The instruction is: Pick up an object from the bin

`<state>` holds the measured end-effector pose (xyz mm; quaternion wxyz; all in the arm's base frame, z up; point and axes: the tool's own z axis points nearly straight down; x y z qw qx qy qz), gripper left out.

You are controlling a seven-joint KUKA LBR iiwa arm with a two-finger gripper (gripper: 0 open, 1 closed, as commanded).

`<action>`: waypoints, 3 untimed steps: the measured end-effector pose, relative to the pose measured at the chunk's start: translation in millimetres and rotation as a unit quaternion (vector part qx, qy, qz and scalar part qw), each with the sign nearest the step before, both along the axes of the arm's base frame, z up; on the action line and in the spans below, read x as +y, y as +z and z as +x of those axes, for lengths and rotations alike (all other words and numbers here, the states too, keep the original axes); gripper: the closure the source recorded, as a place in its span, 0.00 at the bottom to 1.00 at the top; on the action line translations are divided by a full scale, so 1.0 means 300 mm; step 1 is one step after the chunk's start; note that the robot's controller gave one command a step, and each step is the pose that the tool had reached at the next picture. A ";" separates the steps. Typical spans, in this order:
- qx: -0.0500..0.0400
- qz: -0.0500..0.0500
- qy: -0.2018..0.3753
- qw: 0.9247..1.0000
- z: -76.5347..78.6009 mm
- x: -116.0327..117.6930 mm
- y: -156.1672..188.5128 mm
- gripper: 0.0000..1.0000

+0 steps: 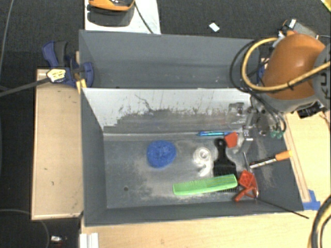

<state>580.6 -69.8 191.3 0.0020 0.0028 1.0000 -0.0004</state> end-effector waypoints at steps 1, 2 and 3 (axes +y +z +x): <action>-0.001 0.000 0.069 0.998 -0.056 -0.036 -0.193 0.00; -0.002 -0.001 0.261 0.965 -0.101 -0.059 -0.229 0.00; 0.000 0.000 0.124 0.992 -0.222 -0.057 -0.222 0.00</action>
Offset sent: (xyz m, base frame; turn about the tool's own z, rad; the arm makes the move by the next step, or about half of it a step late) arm -0.0330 -0.0204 -0.0641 -0.5436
